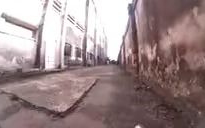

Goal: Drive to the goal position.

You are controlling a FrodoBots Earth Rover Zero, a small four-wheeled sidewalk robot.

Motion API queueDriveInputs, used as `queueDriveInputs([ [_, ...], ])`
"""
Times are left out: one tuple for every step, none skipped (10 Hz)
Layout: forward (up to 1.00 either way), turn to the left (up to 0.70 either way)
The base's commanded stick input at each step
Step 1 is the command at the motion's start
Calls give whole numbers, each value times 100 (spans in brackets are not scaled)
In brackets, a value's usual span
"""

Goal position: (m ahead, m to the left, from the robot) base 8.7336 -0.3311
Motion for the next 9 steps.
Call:
queueDriveInputs([
  [57, 0],
  [57, -4],
  [57, -13],
  [57, -43],
  [57, -48],
  [57, -23],
  [57, 0],
  [57, 0],
  [57, 0],
])
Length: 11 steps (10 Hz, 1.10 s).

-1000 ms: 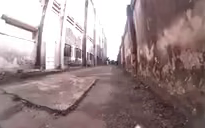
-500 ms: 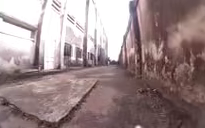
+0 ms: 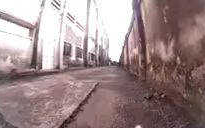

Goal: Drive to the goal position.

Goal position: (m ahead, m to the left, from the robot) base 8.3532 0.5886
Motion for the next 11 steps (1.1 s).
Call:
queueDriveInputs([
  [57, 0],
  [57, -42],
  [57, -52],
  [57, -44],
  [57, 0],
  [57, 0],
  [57, 0],
  [57, 0],
  [57, 0],
  [57, 0],
  [57, 0],
])
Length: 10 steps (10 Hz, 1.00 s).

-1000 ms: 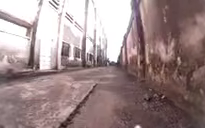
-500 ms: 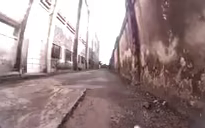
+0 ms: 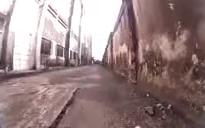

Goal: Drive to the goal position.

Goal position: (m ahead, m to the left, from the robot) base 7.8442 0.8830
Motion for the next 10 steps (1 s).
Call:
queueDriveInputs([
  [57, 0],
  [57, 0],
  [57, 0],
  [57, 0],
  [57, 0],
  [57, 0],
  [57, 0],
  [57, 0],
  [57, 0],
  [57, 0],
])
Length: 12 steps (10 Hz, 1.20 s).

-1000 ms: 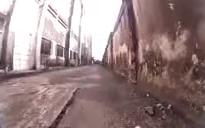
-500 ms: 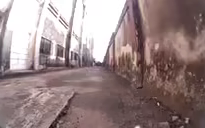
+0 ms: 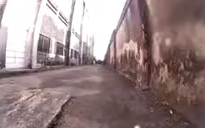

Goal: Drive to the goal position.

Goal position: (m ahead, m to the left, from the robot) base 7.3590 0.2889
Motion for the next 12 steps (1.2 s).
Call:
queueDriveInputs([
  [58, 0],
  [59, 0],
  [59, 0],
  [60, 0],
  [60, 0],
  [61, 0],
  [61, 0],
  [60, 0],
  [60, 0],
  [60, 0],
  [60, 0],
  [60, 0],
])
